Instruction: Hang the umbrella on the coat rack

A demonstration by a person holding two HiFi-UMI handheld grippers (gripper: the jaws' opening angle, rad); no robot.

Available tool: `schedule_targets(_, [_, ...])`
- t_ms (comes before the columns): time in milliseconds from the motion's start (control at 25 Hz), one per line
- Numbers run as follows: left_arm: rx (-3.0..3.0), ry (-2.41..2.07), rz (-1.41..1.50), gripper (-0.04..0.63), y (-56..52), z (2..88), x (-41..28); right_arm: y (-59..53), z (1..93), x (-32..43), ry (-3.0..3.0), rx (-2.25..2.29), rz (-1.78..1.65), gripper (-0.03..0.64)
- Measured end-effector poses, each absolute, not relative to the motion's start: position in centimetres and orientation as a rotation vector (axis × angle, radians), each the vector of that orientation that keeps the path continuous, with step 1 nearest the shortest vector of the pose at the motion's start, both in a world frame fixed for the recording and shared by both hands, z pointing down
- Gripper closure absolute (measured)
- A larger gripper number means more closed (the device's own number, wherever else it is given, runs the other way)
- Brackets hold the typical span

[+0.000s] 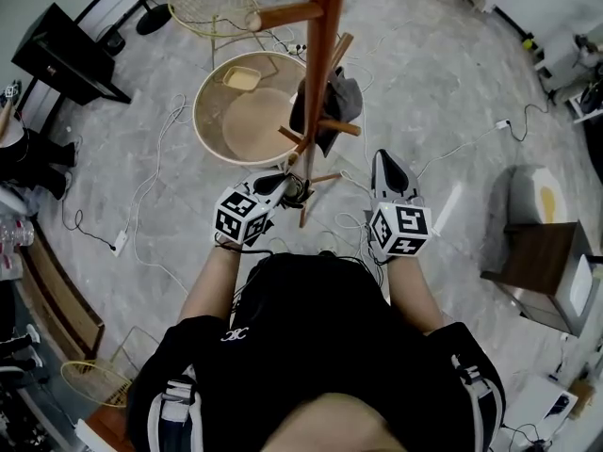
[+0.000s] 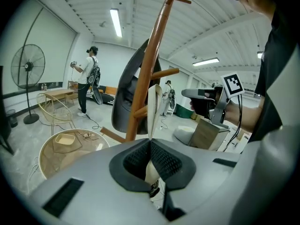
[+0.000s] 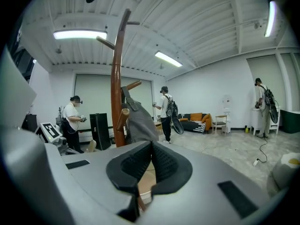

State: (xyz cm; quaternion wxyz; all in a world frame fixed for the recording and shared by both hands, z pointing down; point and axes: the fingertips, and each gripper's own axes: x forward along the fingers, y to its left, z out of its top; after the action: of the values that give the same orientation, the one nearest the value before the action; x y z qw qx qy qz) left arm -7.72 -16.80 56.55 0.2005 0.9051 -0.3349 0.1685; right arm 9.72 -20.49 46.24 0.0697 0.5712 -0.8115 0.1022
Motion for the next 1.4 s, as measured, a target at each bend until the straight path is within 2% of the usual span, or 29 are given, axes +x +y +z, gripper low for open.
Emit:
schedule_targets(640, [2.513,-0.926,0.474,0.579,-17.8,58.2,-8.3,-19.3,46.7,11.0,-2.368,1.779,0.312,0.6])
schedule_targets(1400, [2.531,-0.899,0.52,0.579,-19.6,61.7,-5.9,-16.9,46.8,13.7,-2.267,1.882,0.309,0.6])
